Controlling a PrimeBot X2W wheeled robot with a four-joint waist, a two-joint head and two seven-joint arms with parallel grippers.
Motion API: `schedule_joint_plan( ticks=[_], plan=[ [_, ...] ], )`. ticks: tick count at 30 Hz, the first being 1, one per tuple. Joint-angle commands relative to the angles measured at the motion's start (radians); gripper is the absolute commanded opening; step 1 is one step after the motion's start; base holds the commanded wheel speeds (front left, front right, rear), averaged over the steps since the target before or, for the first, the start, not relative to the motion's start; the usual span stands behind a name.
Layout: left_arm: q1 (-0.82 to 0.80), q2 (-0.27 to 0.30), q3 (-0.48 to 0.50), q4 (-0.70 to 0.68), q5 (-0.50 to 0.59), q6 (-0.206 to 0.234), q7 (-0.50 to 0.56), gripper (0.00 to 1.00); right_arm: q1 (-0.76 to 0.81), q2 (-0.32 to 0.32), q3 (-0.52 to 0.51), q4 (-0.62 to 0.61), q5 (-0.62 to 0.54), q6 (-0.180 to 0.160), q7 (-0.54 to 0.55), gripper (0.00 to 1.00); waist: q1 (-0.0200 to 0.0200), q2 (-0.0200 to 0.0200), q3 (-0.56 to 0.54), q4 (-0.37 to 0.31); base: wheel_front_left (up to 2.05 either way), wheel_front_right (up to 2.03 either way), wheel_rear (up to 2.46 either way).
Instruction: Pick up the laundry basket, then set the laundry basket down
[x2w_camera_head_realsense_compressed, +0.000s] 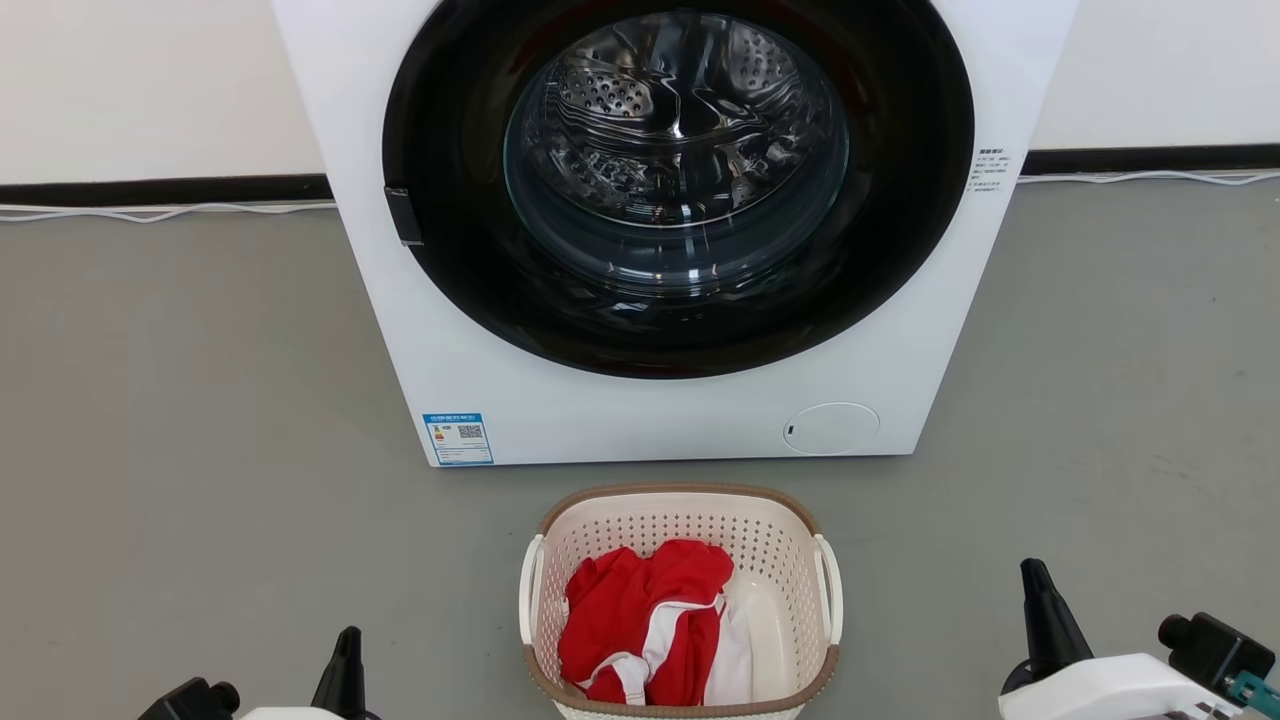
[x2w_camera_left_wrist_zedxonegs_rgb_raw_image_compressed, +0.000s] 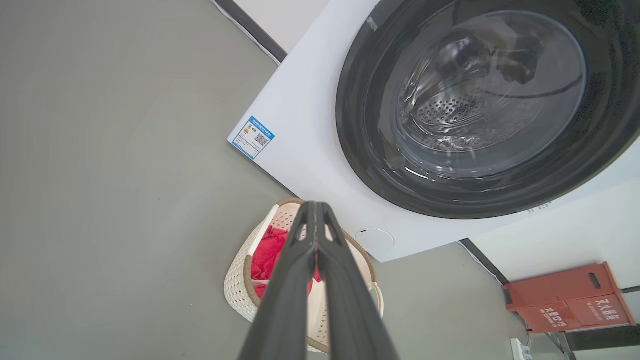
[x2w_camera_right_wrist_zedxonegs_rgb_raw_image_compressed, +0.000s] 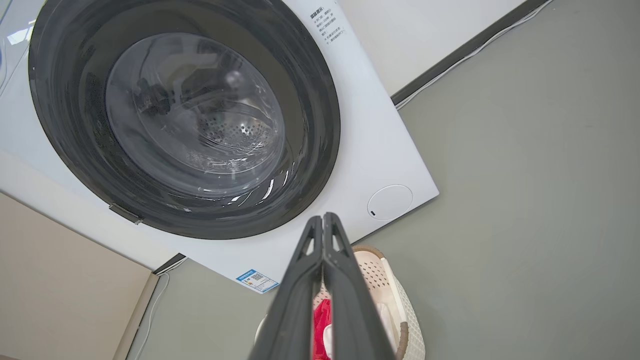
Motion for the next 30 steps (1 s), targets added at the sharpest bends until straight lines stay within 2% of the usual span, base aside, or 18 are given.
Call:
schedule_joint_plan(
  ticks=[1, 30],
  plan=[
    [-0.052, 0.003, 0.022, -0.029, -0.027, -0.012, 0.008, 0.00, -0.044, -0.005, 0.006, -0.034, 0.034, 0.003, 0.013, 0.00, -0.0001, -0.0001, 0.000, 0.000, 0.00, 0.00, 0.00],
    [-0.094, -0.014, 0.078, -0.052, -0.297, -0.072, 0.093, 0.00, -0.060, -0.006, -0.006, -0.080, 0.403, 0.005, 0.096, 0.00, -0.0001, -0.0001, 0.011, -0.002, 0.00, 0.00, 0.00]
  ],
)
